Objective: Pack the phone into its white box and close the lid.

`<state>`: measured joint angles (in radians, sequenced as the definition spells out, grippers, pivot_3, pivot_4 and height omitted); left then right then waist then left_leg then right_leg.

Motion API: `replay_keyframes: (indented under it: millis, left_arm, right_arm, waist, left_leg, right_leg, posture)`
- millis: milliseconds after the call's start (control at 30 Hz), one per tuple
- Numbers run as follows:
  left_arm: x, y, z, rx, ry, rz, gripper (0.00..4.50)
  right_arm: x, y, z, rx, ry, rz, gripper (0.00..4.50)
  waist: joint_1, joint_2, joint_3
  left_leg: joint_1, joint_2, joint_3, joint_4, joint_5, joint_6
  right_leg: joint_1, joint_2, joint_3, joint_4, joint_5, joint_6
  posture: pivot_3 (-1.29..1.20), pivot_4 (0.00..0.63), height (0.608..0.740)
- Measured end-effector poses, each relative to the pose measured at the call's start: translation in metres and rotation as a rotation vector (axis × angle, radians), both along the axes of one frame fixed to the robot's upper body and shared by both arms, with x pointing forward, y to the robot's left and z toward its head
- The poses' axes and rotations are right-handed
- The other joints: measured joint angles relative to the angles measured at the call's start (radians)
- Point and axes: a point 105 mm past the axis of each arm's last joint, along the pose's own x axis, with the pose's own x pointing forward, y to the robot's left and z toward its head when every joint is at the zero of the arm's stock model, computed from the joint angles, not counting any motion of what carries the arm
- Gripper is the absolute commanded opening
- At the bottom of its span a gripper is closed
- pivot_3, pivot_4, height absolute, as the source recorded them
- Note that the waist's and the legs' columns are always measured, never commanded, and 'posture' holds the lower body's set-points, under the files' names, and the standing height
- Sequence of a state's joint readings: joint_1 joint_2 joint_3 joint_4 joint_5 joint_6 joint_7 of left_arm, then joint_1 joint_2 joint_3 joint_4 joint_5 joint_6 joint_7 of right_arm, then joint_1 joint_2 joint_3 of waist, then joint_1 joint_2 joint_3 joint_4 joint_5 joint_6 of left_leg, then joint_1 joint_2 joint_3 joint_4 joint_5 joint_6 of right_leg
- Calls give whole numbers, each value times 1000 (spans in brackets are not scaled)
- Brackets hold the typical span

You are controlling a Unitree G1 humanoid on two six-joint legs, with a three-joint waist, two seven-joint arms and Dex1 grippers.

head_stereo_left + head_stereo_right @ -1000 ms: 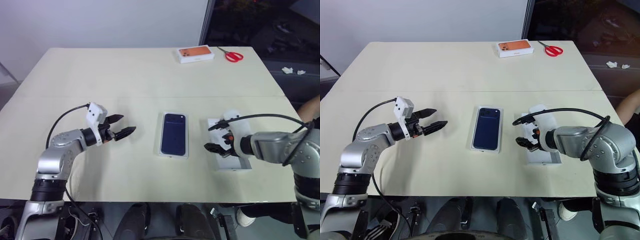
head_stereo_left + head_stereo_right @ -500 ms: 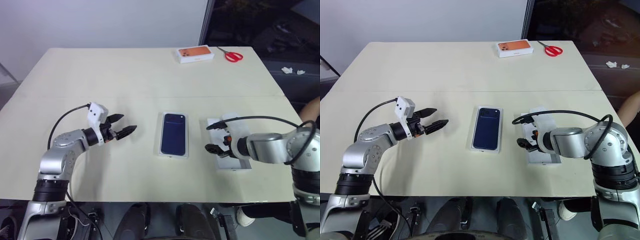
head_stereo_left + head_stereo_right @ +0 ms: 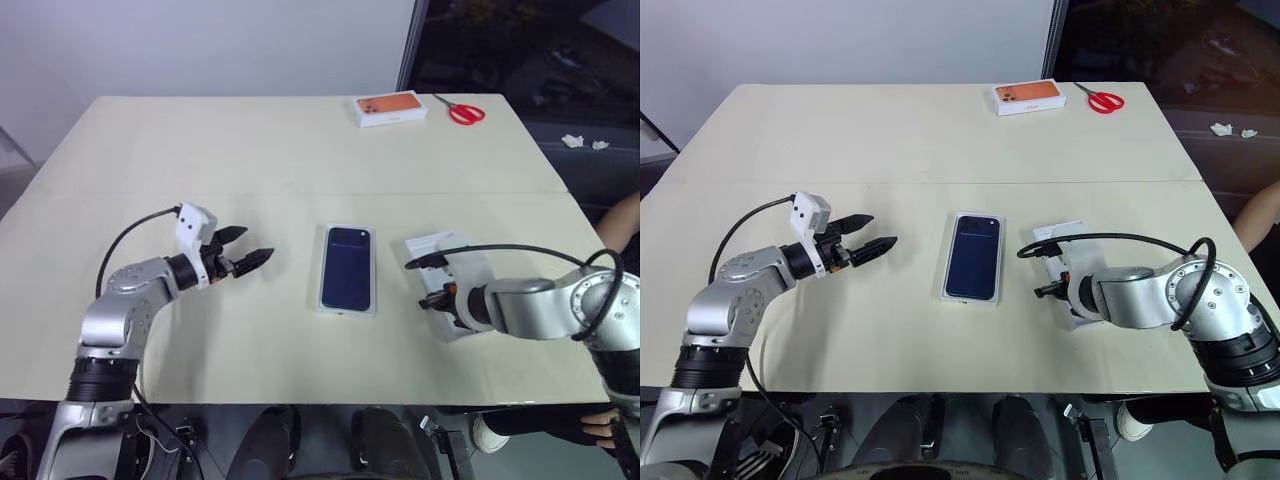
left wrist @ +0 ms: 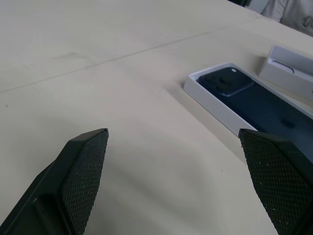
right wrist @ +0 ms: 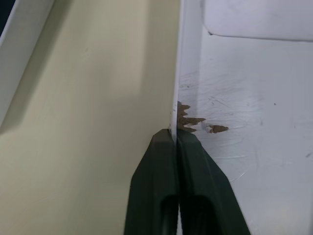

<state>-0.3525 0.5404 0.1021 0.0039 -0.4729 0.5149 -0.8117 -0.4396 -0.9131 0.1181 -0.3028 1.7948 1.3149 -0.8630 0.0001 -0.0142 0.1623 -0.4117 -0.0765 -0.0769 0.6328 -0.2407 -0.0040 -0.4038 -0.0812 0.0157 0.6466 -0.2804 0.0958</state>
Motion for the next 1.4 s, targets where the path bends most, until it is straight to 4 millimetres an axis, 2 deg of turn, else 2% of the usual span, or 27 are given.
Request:
replay_keyframes:
  millis: [133,233,333,500,633,733,867,1067,1200,1333,1400]
  left_arm:
    - [0,0,0,-10,8,3,4500]
    - [-1,1,-1,-13,18,5,4500]
    - [-1,1,-1,-16,21,4,4500]
    - [0,6,3,-20,5,22,4500]
    - [1,13,15,-22,-76,47,4500]
    - [1,21,28,-42,-136,73,4500]
    - [-2,29,39,-87,-167,94,4500]
    - [-9,34,48,-128,-184,94,4500]
    - [-14,36,46,-123,-173,97,4500]
    - [-18,34,41,-126,-151,94,4500]
    - [-20,31,40,-122,-152,85,4500]
  right_arm:
    - [9,-2,3,10,-11,-54,42]
    - [27,-1,19,79,-73,-120,42]
    - [39,27,41,229,-155,-51,42]
    - [40,67,60,502,-164,45,42]
    - [55,92,90,799,-187,41,42]
    - [54,115,108,996,-178,107,42]
    - [50,138,110,1128,-121,161,42]
    - [41,169,100,1333,6,203,42]
    - [35,177,89,1371,46,214,42]
    - [32,186,88,1408,59,236,42]
    - [31,190,78,1419,81,238,42]
  waist:
    - [-10,0,0]
    - [-15,0,0]
    - [-18,0,1]
    - [-12,0,1]
    - [-13,-1,2]
    - [-17,-1,2]
    - [-16,0,2]
    - [-17,0,2]
    - [-17,0,2]
    - [-19,0,2]
    - [-19,0,2]
  left_leg:
    - [0,0,0,0,0,0]
    - [0,0,1,-1,0,0]
    - [0,2,1,-2,0,0]
    - [0,2,1,0,0,0]
    - [0,2,2,-1,0,0]
    - [0,3,2,-2,0,0]
    - [0,2,2,-1,0,0]
    - [0,2,2,-1,0,0]
    - [0,2,2,-1,0,0]
    - [0,2,2,-2,0,0]
    - [0,2,2,-2,0,0]
  right_leg:
    - [0,0,0,0,0,0]
    - [-1,1,0,0,0,0]
    - [-2,3,1,0,0,0]
    - [-1,2,1,0,0,0]
    - [-2,2,1,1,0,0]
    - [-3,2,1,0,0,0]
    - [-3,2,1,1,0,0]
    - [-4,2,2,2,0,0]
    - [-4,2,2,2,0,0]
    - [-4,3,2,2,0,0]
    - [-4,2,2,2,0,0]
  posture:
    - [0,150,740]
    - [0,150,740]
    - [0,150,740]
    - [0,150,740]
    - [0,150,740]
    - [0,150,740]
    - [0,150,740]
    - [0,150,740]
    - [0,150,740]
    - [0,150,740]
    - [0,150,740]
